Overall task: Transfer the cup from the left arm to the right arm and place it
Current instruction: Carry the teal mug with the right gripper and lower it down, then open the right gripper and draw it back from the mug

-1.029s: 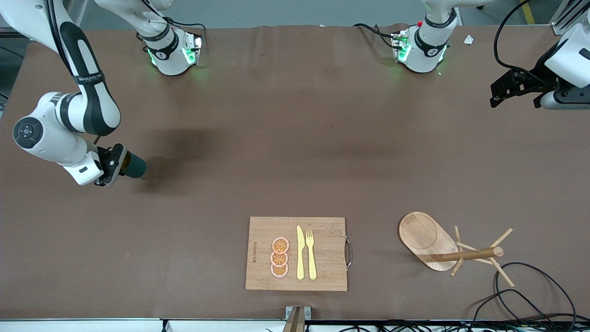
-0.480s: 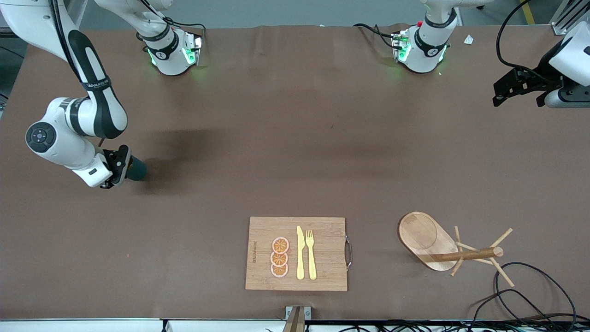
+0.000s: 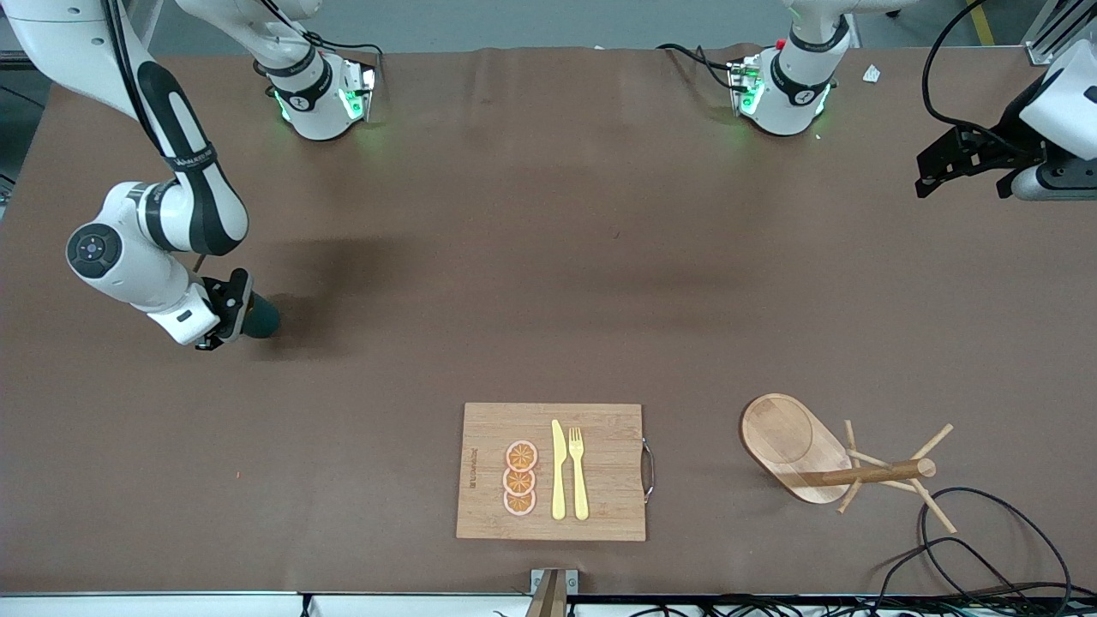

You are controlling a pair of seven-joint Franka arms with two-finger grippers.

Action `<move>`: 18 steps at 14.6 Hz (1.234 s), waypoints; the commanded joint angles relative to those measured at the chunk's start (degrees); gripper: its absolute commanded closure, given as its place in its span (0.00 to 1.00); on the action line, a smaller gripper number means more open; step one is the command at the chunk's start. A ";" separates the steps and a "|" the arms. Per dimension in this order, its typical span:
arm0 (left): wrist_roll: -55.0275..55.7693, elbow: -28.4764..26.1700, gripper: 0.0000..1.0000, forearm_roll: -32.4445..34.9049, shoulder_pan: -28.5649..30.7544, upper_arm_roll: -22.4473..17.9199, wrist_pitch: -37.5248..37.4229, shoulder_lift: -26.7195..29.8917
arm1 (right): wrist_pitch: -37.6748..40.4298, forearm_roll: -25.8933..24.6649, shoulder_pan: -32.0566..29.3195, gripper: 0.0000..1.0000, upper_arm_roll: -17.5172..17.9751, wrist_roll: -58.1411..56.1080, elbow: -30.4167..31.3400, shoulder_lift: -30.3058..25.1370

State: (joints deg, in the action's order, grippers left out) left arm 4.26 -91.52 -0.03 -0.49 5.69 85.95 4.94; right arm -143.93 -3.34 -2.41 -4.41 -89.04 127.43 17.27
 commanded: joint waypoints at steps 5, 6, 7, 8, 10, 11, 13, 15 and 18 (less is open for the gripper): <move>-0.05 -0.59 0.00 0.64 -0.12 0.03 -0.52 1.30 | 4.52 -0.53 -0.85 0.00 0.72 6.05 0.28 -2.06; -0.05 -0.59 0.00 0.64 -0.12 0.03 -0.52 1.30 | 6.89 -0.53 -0.67 0.00 0.72 8.85 -0.51 -3.02; -0.05 -0.59 0.00 0.64 -0.04 0.03 -0.52 1.30 | 9.35 -0.53 -0.49 0.00 0.81 11.14 -1.30 -3.99; 0.04 -0.59 0.00 0.64 -0.04 0.03 -0.43 1.30 | 12.25 -0.53 -0.41 0.00 0.81 13.69 -2.70 -4.96; 0.04 -0.68 0.00 0.64 -0.04 0.03 -0.43 1.21 | 19.53 -0.44 -0.40 0.00 0.98 19.14 -6.91 -6.19; 0.04 -0.59 0.00 0.55 -0.04 0.03 -0.43 1.21 | 23.92 -0.44 -0.40 0.00 0.99 21.95 -10.15 -6.28; 0.04 -0.68 0.00 0.64 -0.04 0.03 -0.43 1.30 | 32.71 0.34 -0.49 0.00 0.99 28.01 -16.22 -6.20; 0.04 -0.68 0.00 0.64 -0.04 0.03 -0.43 1.30 | 39.14 1.13 -0.67 0.00 0.90 33.21 -21.15 -6.28; 0.04 -0.59 0.00 0.64 0.14 -0.15 -0.43 1.30 | 46.62 2.02 -1.02 0.00 0.46 39.89 -27.74 -6.37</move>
State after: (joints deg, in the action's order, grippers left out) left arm 4.30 -91.52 -0.03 -0.47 5.64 85.94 4.95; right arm -101.50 -2.43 -2.50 -4.25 -53.01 103.70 10.64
